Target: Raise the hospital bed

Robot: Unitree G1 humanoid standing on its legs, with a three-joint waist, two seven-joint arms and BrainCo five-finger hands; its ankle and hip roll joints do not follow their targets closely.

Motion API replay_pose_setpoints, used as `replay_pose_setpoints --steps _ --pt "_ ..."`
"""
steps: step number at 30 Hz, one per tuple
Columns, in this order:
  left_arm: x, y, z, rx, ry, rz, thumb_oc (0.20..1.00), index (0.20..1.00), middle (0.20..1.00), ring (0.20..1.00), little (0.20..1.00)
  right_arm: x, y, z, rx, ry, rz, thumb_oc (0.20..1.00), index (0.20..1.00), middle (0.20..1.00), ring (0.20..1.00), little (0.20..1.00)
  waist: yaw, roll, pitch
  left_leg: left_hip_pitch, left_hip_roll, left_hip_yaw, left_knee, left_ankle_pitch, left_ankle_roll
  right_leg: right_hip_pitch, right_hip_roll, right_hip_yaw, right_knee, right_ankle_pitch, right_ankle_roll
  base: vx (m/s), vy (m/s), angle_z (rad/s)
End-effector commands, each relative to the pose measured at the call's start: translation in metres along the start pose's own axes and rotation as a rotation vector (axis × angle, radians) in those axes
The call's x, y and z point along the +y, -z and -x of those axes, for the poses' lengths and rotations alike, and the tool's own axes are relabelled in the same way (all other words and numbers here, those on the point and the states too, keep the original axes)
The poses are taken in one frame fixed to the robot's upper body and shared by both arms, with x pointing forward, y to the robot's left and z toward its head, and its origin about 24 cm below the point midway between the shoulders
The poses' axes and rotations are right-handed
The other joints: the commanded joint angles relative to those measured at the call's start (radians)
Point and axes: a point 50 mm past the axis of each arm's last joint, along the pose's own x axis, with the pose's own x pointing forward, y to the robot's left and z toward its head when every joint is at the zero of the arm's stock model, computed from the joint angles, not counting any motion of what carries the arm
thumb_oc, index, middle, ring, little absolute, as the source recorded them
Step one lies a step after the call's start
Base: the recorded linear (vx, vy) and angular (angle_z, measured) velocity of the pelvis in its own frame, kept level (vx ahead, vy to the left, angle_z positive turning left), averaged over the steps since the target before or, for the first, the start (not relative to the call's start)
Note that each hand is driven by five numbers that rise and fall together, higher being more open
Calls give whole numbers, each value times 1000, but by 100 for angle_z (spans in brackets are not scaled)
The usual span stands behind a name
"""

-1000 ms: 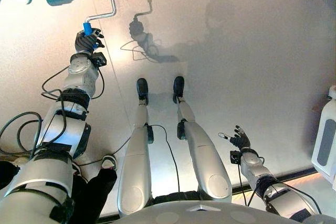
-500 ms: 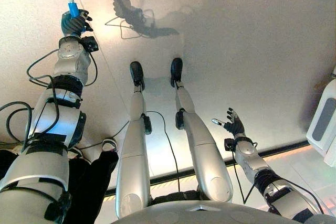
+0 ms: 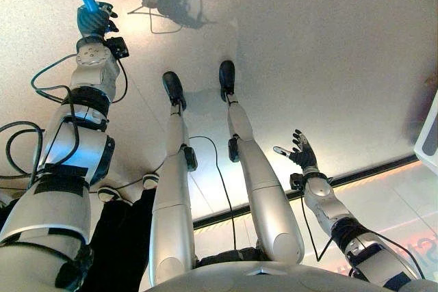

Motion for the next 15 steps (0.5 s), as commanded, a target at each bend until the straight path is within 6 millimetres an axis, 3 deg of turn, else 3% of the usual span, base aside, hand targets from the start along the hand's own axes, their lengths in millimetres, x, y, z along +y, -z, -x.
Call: replay_pose_setpoints --steps 1,15 --pt "5 -5 -2 -17 -28 -23 200 200 200 200 200 -19 27 22 58 28 54 1000 1000 1000 1000 1000 -29 14 -7 61 -26 44 -2 -74 -25 10 -60 39 21 14 166 -25 -19 -15" --pt "-46 -8 8 -55 139 9 200 200 200 200 200 -22 41 23 126 23 132 1000 1000 1000 1000 1000 -81 33 -7 138 4 110 -2 -75 -37 41 -19 99 32 30 166 -22 -30 -12"
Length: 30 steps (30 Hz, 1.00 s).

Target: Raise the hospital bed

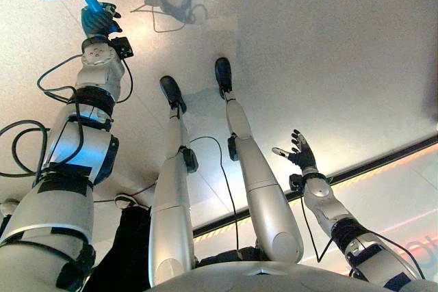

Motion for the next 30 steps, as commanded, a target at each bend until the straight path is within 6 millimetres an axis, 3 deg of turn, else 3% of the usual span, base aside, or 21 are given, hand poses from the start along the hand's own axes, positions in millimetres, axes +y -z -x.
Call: replay_pose_setpoints --steps 1,10,16,30 --pt "-36 -14 6 -79 134 6 200 200 200 200 200 -23 38 21 121 35 94 1000 1000 1000 1000 1000 -51 37 -6 93 9 33 -1 -73 -38 39 -19 4 34 -15 159 -11 -18 -6" --pt "-67 -8 21 -92 252 94 200 200 200 200 200 -34 51 22 196 73 121 1000 1000 1000 1000 1000 -45 76 -6 184 12 30 -1 -69 -44 128 -10 3 50 -29 146 -17 -44 -4" --pt "-74 -6 27 -103 301 142 200 200 200 200 200 -38 57 24 230 89 118 1000 1000 1000 1000 1000 -35 89 -6 229 6 14 -1 -68 -45 184 -13 -13 44 -31 143 -1 -36 1" --pt "-55 6 43 -143 361 220 200 200 200 200 200 -48 75 30 350 155 75 1000 1000 1000 1000 1000 39 122 -6 348 -18 -59 -1 -64 -38 308 -34 -84 86 -71 127 8 -8 14"
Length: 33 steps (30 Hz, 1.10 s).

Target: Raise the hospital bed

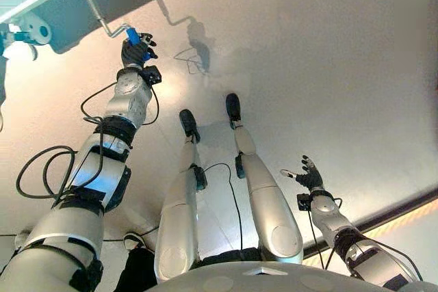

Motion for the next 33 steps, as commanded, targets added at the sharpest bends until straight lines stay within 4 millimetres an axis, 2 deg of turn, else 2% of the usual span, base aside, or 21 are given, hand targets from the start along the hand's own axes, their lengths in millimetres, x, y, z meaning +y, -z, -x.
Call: replay_pose_setpoints --steps 1,5,6,7,8,10,11,13,18,19,23,25,31,32,33 --pt "-35 -44 6 -238 200 24 200 200 200 200 200 -28 29 8 116 83 -2 1000 1000 1000 1000 1000 11 76 -7 72 -6 -3 1 -62 -37 12 -13 -28 90 -64 112 21 8 15" --pt "-19 -40 10 -241 180 32 200 200 200 200 200 -31 33 8 141 93 -10 1000 1000 1000 1000 1000 28 72 -7 83 -11 -17 1 -61 -35 33 -19 -43 92 -74 110 32 7 19" --pt "-6 -39 13 -245 162 34 200 200 200 200 200 -32 36 9 153 95 -13 1000 1000 1000 1000 1000 42 66 -7 90 -12 -26 1 -60 -34 47 -24 -56 92 -78 110 23 14 17" --pt "-6 -39 13 -244 161 34 200 200 200 200 200 -32 36 9 153 95 -12 1000 1000 1000 1000 1000 41 66 -7 90 -12 -27 1 -60 -34 48 -24 -56 92 -78 110 42 25 21" --pt "6 -38 15 -241 134 34 200 200 200 200 200 -33 38 10 165 97 -11 1000 1000 1000 1000 1000 53 58 -7 94 -14 -36 1 -60 -33 61 -27 -68 90 -82 109 32 8 18" --pt "11 -38 15 -245 124 33 200 200 200 200 200 -34 39 10 168 96 -9 1000 1000 1000 1000 1000 58 56 -7 95 -15 -42 1 -59 -33 66 -29 -74 89 -84 109 32 6 18" --pt "20 -41 16 -254 99 40 200 200 200 200 200 -36 39 9 174 104 -13 1000 1000 1000 1000 1000 71 48 -7 93 -16 -54 1 -57 -34 76 -33 -87 87 -88 111 7 6 16" --pt "23 -43 17 -261 97 36 200 200 200 200 200 -36 39 9 172 105 -14 1000 1000 1000 1000 1000 74 45 -7 87 -17 -60 1 -51 -34 73 -36 -93 85 -84 110 5 -2 19" --pt "51 -39 17 -242 11 30 200 200 200 200 200 -37 41 10 178 109 -26 1000 1000 1000 1000 1000 100 18 -7 89 -22 -82 1 -57 -36 97 -41 -127 88 -105 112 34 14 13" --pt "51 -40 17 -243 11 30 200 200 200 200 200 -37 40 10 177 109 -27 1000 1000 1000 1000 1000 99 18 -7 85 -23 -82 1 -51 -35 93 -42 -127 87 -100 111 25 10 11" --pt "76 -37 16 -213 -82 17 200 200 200 200 200 -39 40 10 175 111 -25 1000 1000 1000 1000 1000 115 -1 -7 75 -23 -100 1 -56 -36 104 -50 -151 86 -115 114 36 26 8" --pt "80 -37 15 -207 -97 10 200 200 200 200 200 -38 39 9 173 112 -27 1000 1000 1000 1000 1000 118 -7 -7 71 -24 -103 1 -56 -36 105 -52 -155 84 -115 115 13 18 14" --pt "112 -34 10 -134 -241 -17 200 200 200 200 200 -36 33 6 150 104 -32 1000 1000 1000 1000 1000 120 -43 -7 41 -23 -108 1 -58 -34 95 -52 -169 71 -116 118 22 41 8" --pt "120 -35 9 -116 -278 -31 200 200 200 200 200 -34 30 6 135 97 -38 1000 1000 1000 1000 1000 116 -57 -7 26 -22 -108 1 -59 -32 87 -51 -170 65 -116 119 13 44 4" --pt "120 -36 9 -116 -278 -31 200 200 200 200 200 -33 30 6 134 97 -39 1000 1000 1000 1000 1000 117 -57 -7 25 -22 -108 1 -59 -32 86 -51 -170 65 -116 119 17 42 1"
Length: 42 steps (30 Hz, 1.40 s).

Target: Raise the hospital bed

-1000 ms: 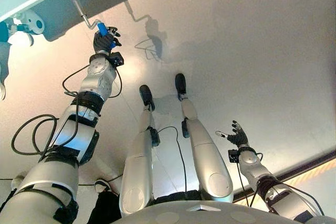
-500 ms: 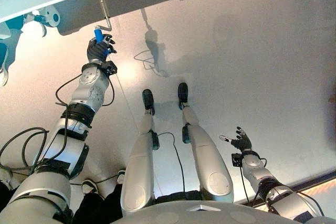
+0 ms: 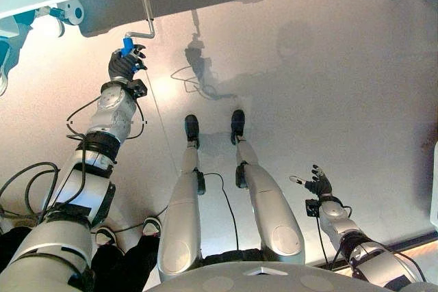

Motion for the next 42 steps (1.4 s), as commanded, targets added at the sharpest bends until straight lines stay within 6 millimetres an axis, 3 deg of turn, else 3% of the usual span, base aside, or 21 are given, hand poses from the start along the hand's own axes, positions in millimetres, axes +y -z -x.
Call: replay_pose_setpoints --steps 1,6,12,23,31,42 --pt "80 -43 3 -131 -271 -24 200 200 200 200 200 -14 15 4 48 43 -25 1000 1000 1000 1000 1000 61 -67 -9 2 -44 63 1 -50 -18 -13 -68 14 64 -30 146 0 0 0" --pt "97 -46 1 -76 -356 -79 200 200 200 200 200 -8 7 3 8 21 -31 1000 1000 1000 1000 1000 48 -95 -9 -48 -42 72 1 -53 -17 -54 -67 21 49 -20 152 8 30 4" --pt "97 -52 -1 -73 -375 -125 200 200 200 200 200 -2 0 4 -39 1 -44 1000 1000 1000 1000 1000 32 -106 -9 -95 -41 78 1 -53 -18 -95 -71 26 38 -9 158 11 32 5" --pt "79 -80 -12 -129 -376 -218 200 200 200 200 200 9 -25 8 -177 -47 -44 1000 1000 1000 1000 1000 -12 -95 -9 -215 -42 110 1 -49 -20 -228 -77 61 32 17 170 5 30 -1" --pt "65 -86 -17 -138 -362 -241 200 200 200 200 200 11 -36 14 -263 -64 -39 1000 1000 1000 1000 1000 -42 -79 -9 -265 -43 139 1 -49 -21 -300 -78 94 21 38 175 -6 24 -10" --pt "22 -97 -27 -190 -268 -221 200 200 200 200 200 12 -40 17 -295 -77 -11 1000 1000 1000 1000 1000 -85 -50 -9 -282 -34 198 1 -61 -17 -373 -58 167 30 55 172 -9 0 -13"
